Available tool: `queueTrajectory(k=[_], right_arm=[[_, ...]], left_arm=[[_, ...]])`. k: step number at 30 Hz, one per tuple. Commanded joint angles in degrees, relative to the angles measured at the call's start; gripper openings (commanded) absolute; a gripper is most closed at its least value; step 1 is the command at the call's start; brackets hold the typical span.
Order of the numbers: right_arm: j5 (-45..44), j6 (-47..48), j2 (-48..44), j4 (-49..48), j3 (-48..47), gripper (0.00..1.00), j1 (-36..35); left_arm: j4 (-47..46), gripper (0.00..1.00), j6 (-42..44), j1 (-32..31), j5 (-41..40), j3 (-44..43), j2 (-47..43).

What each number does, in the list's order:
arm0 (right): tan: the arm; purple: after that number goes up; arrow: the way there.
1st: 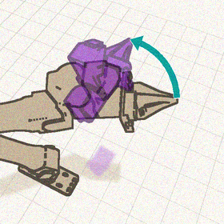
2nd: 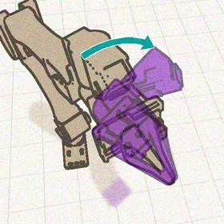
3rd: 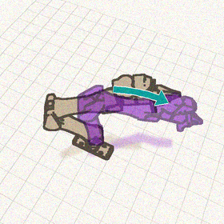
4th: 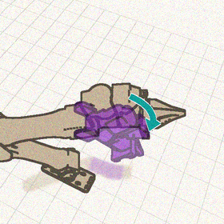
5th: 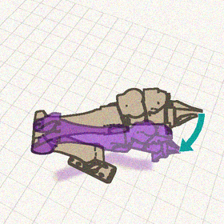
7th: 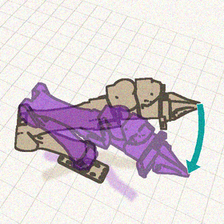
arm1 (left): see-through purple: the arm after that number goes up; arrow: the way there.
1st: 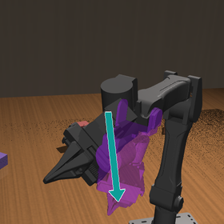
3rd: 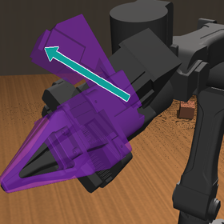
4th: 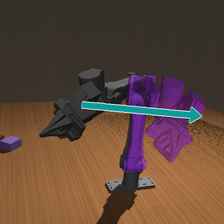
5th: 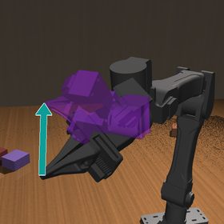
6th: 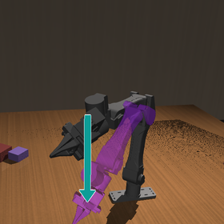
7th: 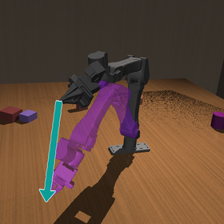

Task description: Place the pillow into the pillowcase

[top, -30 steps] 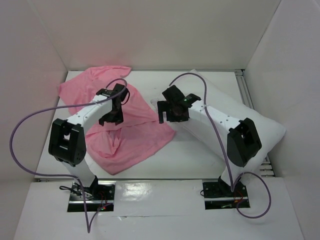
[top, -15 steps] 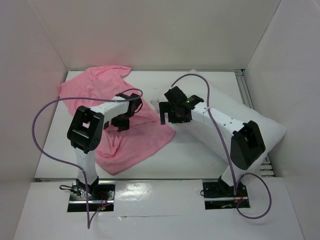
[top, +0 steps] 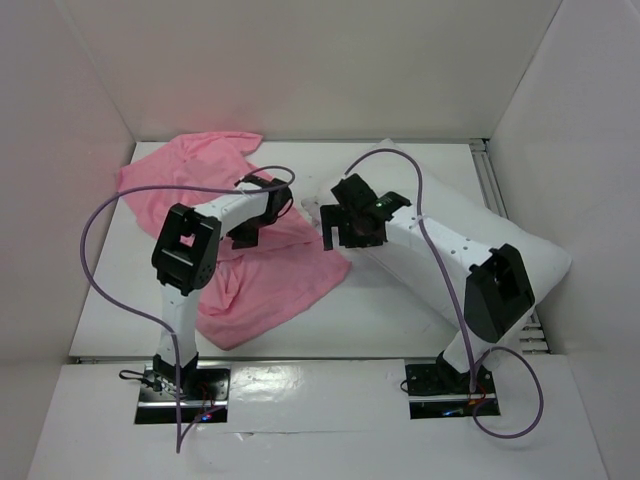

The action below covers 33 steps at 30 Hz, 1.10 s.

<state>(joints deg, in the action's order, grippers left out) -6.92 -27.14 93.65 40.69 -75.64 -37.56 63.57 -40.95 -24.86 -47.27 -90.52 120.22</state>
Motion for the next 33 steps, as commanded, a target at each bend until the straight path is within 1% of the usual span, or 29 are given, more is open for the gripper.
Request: queueTrajectory(k=[1,4,5,6,7,8,9,11,12,13,16,19,21,23,26,30,33], right_arm=[[-1.3,0.0,-3.5,-0.3,0.5,1.0,0.7],[-1.3,0.0,-4.0,0.3,0.5,1.0,0.7],[-1.3,0.0,-4.0,0.3,0.5,1.0,0.7],[-1.3,0.0,-4.0,0.3,0.5,1.0,0.7],[-1.3,0.0,-4.0,-0.3,0.5,1.0,0.7],[-0.7,0.0,-4.0,-0.3,0.5,1.0,0.7],[-0.7,0.0,-4.0,-0.3,0.5,1.0,0.7],[-0.2,0.0,-3.4,-0.3,0.5,1.0,0.7],[-0.2,0.0,-3.4,-0.9,0.5,1.0,0.7],[-0.2,0.0,-2.9,-0.9,0.0,1.0,0.7],[-0.2,0.0,-2.9,-0.9,0.0,1.0,0.7],[-0.8,0.0,-4.0,-0.3,0.5,1.0,0.7],[-1.3,0.0,-4.0,0.3,0.5,1.0,0.7],[-1.3,0.0,-4.6,0.3,1.0,1.0,0.7],[-1.3,0.0,-5.1,0.3,1.0,1.0,0.7],[-1.3,0.0,-5.1,0.3,1.0,1.0,0.7],[-1.3,0.0,-4.6,0.3,0.4,1.0,0.7]], left_arm=[[4.3,0.79,-0.7,-0.2,-2.8,-3.3,0.7],[3.4,0.83,1.7,-0.9,0.7,-1.6,-2.6],[2.1,0.85,3.1,-0.9,1.6,1.2,-4.4],[-1.2,0.87,7.4,-1.6,5.1,2.7,-7.8],[-2.4,0.88,9.2,-2.1,7.1,3.9,-9.0],[-3.4,0.94,11.1,-2.1,10.8,6.1,-9.7],[-4.5,0.98,12.8,-2.6,11.7,7.0,-9.7],[-5.1,1.0,13.7,-3.3,11.1,7.6,-8.4],[-5.1,1.0,13.7,-3.3,9.5,8.2,-7.4],[-4.5,1.0,13.0,-3.8,9.0,7.6,-5.4],[-4.5,1.0,11.8,-3.8,6.8,5.9,-3.0],[-2.3,0.97,10.4,-3.8,3.3,2.6,0.6],[-2.3,0.96,9.8,-3.8,2.7,1.3,1.9],[-1.8,0.94,9.1,-3.8,2.1,-0.2,2.5],[-1.2,0.89,9.0,-3.8,2.1,-0.9,2.5],[-1.2,0.86,9.0,-3.8,2.1,-1.9,2.5],[-1.8,0.86,9.0,-3.8,2.6,-2.5,2.5]])
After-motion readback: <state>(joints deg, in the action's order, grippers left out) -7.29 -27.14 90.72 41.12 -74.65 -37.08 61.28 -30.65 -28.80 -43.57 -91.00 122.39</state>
